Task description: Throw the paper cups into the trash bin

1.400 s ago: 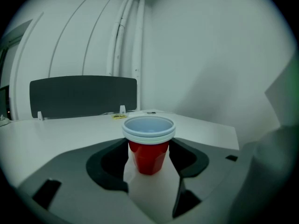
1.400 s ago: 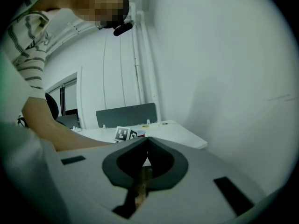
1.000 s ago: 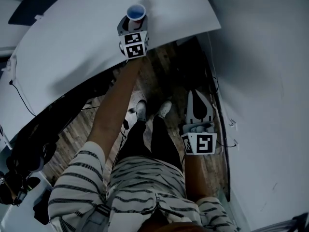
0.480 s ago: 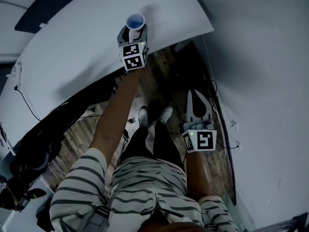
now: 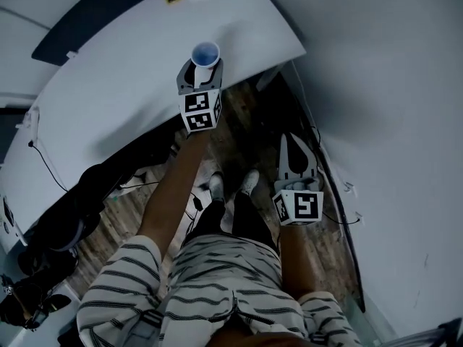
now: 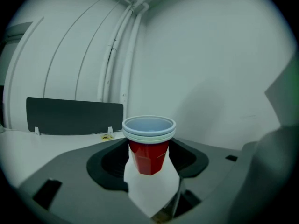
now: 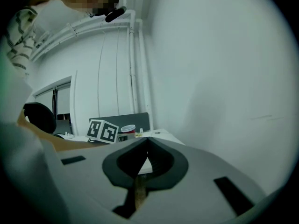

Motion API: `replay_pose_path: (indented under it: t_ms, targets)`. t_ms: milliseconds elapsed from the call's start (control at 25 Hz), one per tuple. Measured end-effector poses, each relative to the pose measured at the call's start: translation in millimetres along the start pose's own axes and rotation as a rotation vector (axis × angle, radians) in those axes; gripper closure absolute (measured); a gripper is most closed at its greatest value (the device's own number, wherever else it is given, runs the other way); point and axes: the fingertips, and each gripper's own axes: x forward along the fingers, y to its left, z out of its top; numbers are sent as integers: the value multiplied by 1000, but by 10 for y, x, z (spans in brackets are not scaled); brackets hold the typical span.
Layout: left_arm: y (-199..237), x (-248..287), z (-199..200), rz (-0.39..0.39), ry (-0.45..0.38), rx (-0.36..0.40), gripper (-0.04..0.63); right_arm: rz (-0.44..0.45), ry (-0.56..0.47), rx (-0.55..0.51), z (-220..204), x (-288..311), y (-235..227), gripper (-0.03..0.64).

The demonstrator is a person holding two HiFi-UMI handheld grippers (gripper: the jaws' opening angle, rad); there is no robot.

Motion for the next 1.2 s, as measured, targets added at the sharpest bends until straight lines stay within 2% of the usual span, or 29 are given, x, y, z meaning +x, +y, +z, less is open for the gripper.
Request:
replay_pose_path:
  t_ms: [520, 720, 1200]
  targets:
    - [-510, -748, 715, -104, -75, -2, 310, -60, -69, -22, 392, -273, -29, 607]
    - [-718, -1077, 805, -155, -81, -30, 310, -80, -72, -31, 423, -440, -17, 607]
    - [-1166, -1677, 925, -263, -84, 13, 310, -127, -91, -36, 568, -765, -17, 607]
